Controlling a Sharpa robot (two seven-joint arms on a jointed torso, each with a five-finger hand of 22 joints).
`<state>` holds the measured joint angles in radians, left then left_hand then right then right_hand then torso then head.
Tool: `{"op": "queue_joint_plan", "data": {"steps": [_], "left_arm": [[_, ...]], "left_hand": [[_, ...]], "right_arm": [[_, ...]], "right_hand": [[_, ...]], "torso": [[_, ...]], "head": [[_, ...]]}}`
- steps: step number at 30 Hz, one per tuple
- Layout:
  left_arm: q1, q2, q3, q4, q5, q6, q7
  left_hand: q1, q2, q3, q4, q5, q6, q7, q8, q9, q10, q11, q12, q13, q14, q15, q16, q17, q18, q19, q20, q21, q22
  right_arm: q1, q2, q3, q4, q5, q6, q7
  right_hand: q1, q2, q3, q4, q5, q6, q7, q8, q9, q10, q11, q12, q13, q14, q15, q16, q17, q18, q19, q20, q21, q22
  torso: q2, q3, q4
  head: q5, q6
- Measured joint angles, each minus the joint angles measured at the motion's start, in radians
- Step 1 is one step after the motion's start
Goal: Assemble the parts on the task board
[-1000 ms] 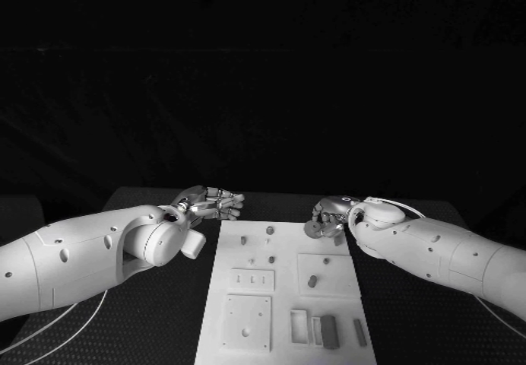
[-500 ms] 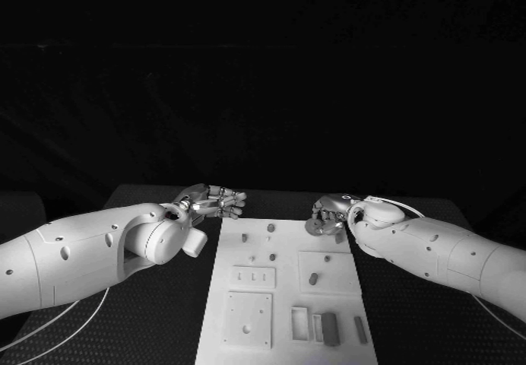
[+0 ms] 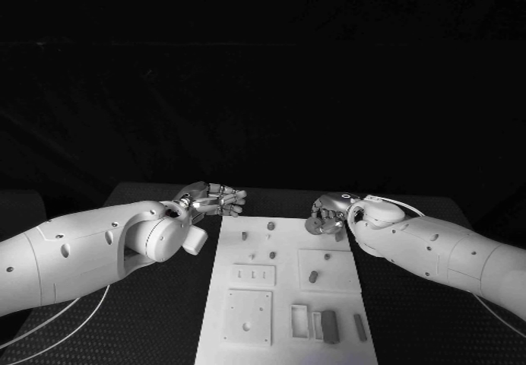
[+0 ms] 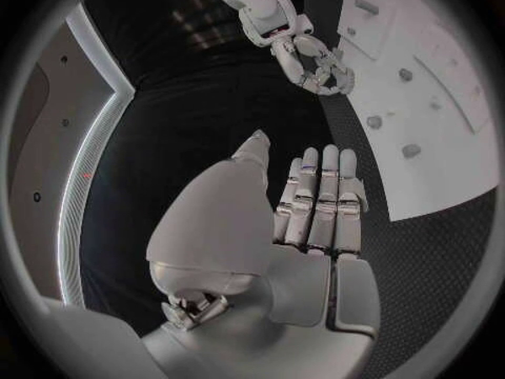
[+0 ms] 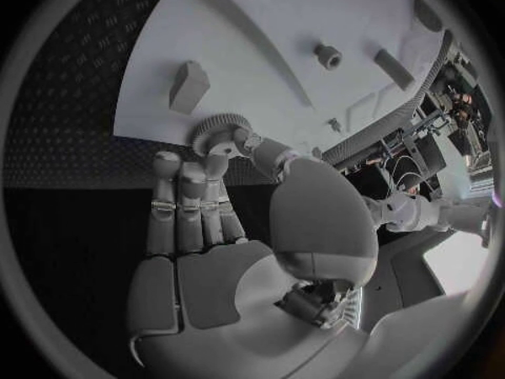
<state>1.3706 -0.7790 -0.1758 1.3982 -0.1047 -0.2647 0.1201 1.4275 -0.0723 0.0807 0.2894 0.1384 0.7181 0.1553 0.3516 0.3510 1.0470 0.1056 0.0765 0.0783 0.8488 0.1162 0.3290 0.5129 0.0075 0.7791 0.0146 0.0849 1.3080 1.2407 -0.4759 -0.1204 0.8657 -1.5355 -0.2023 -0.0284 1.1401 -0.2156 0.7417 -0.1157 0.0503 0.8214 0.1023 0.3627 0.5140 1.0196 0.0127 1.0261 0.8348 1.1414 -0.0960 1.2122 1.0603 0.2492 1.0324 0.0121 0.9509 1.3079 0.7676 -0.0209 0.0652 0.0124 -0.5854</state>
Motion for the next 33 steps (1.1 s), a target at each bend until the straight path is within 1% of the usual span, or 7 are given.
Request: {"op": "queue_joint_plan", "data": {"steps": [6, 10, 14, 20, 23, 29, 33], "left_arm": [[0.000, -0.003, 0.000, 0.001, 0.000, 0.000, -0.001], [0.000, -0.004, 0.000, 0.002, 0.000, 0.000, -0.002], [0.000, -0.004, 0.000, 0.004, -0.001, 0.000, -0.002], [0.000, -0.006, 0.000, 0.005, -0.002, 0.000, -0.003], [0.000, -0.009, 0.000, 0.005, -0.002, 0.000, -0.003], [0.000, -0.013, 0.000, 0.005, -0.003, 0.000, -0.003], [0.000, -0.014, 0.000, 0.005, -0.004, -0.001, -0.003]], "left_hand": [[0.000, 0.000, 0.000, 0.000, 0.000, 0.000, 0.000, 0.000, 0.000, 0.000, 0.000, 0.000, 0.000, 0.000, 0.000, 0.000, 0.000, 0.000, 0.000, 0.000, 0.000, 0.000], [0.000, 0.000, 0.000, 0.000, 0.000, 0.000, 0.000, 0.000, 0.000, 0.000, 0.000, 0.000, 0.000, 0.000, 0.000, 0.000, 0.000, 0.000, 0.000, 0.000, 0.000, 0.000], [0.000, 0.000, 0.000, 0.000, 0.000, 0.000, 0.000, 0.000, 0.000, 0.000, 0.000, 0.000, 0.000, 0.000, 0.000, 0.000, 0.000, 0.000, 0.000, 0.000, 0.000, 0.000], [0.000, 0.000, 0.000, 0.000, 0.000, 0.000, 0.000, 0.000, 0.000, 0.000, 0.000, 0.000, 0.000, 0.000, 0.000, 0.000, 0.001, 0.000, 0.000, 0.000, 0.000, 0.000], [0.000, 0.000, 0.000, 0.000, 0.000, 0.000, 0.000, 0.000, 0.000, 0.000, 0.000, 0.000, 0.000, 0.000, 0.000, 0.000, 0.001, 0.000, 0.000, 0.000, 0.000, 0.000], [0.000, 0.000, 0.000, 0.000, 0.000, 0.000, 0.000, 0.000, 0.000, 0.000, 0.000, 0.000, 0.000, 0.000, 0.000, 0.000, 0.001, 0.000, 0.000, 0.000, 0.000, 0.000], [0.000, 0.000, 0.000, 0.000, 0.000, 0.000, 0.000, 0.000, 0.000, 0.000, 0.000, 0.000, 0.000, 0.000, 0.000, 0.000, 0.001, 0.000, 0.000, 0.000, 0.000, 0.000]], "right_arm": [[-0.001, -0.004, -0.001, 0.007, -0.005, 0.001, 0.000], [-0.001, -0.005, -0.001, 0.009, -0.008, 0.001, -0.001], [-0.001, -0.007, -0.001, 0.013, -0.009, 0.001, -0.003], [-0.003, -0.018, -0.002, 0.037, -0.013, -0.004, -0.005], [-0.004, -0.026, -0.004, 0.054, -0.017, -0.012, -0.009], [-0.004, -0.036, -0.010, 0.099, -0.038, -0.032, -0.030], [0.002, -0.036, -0.010, 0.127, -0.059, -0.066, -0.053]], "right_hand": [[0.000, 0.000, 0.004, 0.004, 0.000, 0.000, 0.000, 0.000, 0.003, 0.000, 0.000, 0.001, -0.004, 0.003, -0.002, 0.003, -0.001, 0.000, 0.000, 0.000, 0.004, 0.000], [-0.007, 0.007, 0.009, 0.008, 0.000, 0.000, 0.000, 0.000, 0.006, 0.000, 0.000, 0.005, -0.007, 0.005, -0.002, 0.007, -0.001, 0.000, 0.002, -0.002, 0.008, 0.000], [-0.013, 0.013, 0.030, 0.014, 0.000, 0.000, 0.000, 0.005, 0.007, -0.002, 0.001, 0.011, -0.015, 0.011, -0.004, 0.014, -0.002, 0.000, 0.006, -0.006, 0.014, 0.000], [-0.017, 0.016, 0.047, 0.016, 0.001, 0.000, 0.000, 0.005, 0.012, 0.001, -0.002, 0.013, -0.026, 0.015, -0.007, 0.021, -0.004, 0.000, 0.011, -0.007, 0.021, 0.000], [-0.030, 0.008, 0.052, 0.016, 0.012, 0.000, 0.000, 0.005, 0.016, 0.009, -0.010, 0.015, -0.033, 0.022, -0.011, 0.022, -0.006, 0.000, 0.018, -0.011, 0.021, 0.000], [-0.035, 0.002, 0.059, 0.018, 0.012, 0.007, -0.007, 0.005, 0.017, 0.013, -0.014, 0.019, -0.041, 0.029, -0.014, 0.023, -0.008, -0.001, 0.023, -0.016, 0.027, 0.000], [-0.047, -0.010, 0.072, 0.019, 0.012, 0.009, -0.009, 0.005, 0.023, 0.015, -0.015, 0.019, -0.049, 0.030, -0.014, 0.023, -0.014, -0.001, 0.031, -0.016, 0.027, 0.000]], "torso": [[-0.001, 0.0003, 0.0001], [-0.001, 0.0004, 0.0004], [-0.001, 0.0008, 0.0004], [-0.001, 0.0008, 0.0004], [-0.001, 0.0008, 0.0004], [-0.001, 0.0007, 0.0004], [-0.001, 0.0006, -0.0002]], "head": [[-0.002, -0.001], [-0.002, -0.001], [-0.003, -0.002], [-0.003, -0.001], [-0.003, 0.000], [-0.002, 0.001], [-0.003, 0.002]]}}
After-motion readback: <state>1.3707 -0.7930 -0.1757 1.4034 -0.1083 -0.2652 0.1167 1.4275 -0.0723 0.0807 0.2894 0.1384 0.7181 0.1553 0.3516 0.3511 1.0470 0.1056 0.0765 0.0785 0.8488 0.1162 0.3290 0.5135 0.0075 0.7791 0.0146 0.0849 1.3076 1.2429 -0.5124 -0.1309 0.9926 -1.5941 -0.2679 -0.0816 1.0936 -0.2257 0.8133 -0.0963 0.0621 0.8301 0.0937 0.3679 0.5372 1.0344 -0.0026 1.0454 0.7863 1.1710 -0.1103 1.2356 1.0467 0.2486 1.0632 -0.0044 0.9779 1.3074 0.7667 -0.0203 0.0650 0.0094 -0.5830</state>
